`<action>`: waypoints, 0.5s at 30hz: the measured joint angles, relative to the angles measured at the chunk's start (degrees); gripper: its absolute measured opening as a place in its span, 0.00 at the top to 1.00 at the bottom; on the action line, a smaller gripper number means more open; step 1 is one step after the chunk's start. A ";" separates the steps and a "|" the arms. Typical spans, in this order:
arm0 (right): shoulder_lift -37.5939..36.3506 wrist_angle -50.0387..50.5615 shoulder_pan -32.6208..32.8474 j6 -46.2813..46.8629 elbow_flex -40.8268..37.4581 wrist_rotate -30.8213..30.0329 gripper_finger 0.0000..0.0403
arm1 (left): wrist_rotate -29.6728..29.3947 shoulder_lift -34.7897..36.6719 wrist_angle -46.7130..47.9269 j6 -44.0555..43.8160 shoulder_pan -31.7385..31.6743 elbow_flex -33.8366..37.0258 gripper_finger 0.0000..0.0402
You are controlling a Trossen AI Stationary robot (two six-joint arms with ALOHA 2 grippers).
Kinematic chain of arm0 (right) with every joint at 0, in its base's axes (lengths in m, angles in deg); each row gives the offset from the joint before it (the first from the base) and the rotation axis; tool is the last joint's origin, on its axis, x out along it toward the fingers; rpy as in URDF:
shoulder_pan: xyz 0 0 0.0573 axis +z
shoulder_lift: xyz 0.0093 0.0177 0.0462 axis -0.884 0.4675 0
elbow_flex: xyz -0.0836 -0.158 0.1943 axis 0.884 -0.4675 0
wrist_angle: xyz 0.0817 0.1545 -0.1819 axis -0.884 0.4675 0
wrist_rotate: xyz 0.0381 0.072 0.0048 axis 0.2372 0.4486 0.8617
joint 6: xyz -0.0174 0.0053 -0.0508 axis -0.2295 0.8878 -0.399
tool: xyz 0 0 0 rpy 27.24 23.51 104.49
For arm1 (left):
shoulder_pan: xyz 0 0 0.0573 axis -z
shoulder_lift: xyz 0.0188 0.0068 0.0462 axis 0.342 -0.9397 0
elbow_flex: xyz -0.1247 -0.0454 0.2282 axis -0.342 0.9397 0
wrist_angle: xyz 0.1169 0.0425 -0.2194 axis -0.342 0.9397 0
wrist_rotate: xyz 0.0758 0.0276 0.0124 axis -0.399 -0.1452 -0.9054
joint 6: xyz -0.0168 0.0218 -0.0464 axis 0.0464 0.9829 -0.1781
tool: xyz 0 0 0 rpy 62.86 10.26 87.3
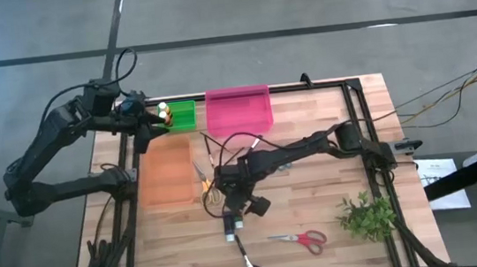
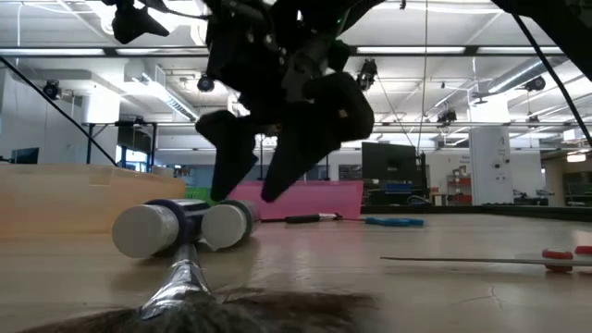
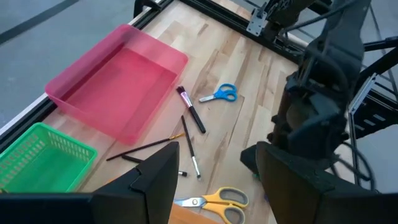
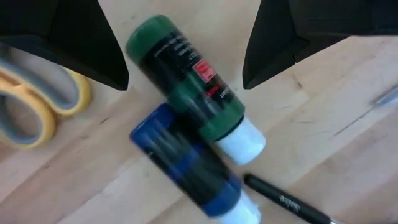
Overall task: Pick & Place Paint Supplies
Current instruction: Put the green paint bottle into the green bin
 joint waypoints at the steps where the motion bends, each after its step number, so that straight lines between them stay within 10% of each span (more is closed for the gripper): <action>1: 0.47 0.20 0.00 0.46 0.00 0.00 0.22 | 0.00 0.02 -0.02 0.00 0.00 0.00 0.45; 15: 1.80 2.49 0.04 9.48 -1.86 0.02 0.28 | 0.00 0.04 0.01 0.04 0.00 0.00 0.45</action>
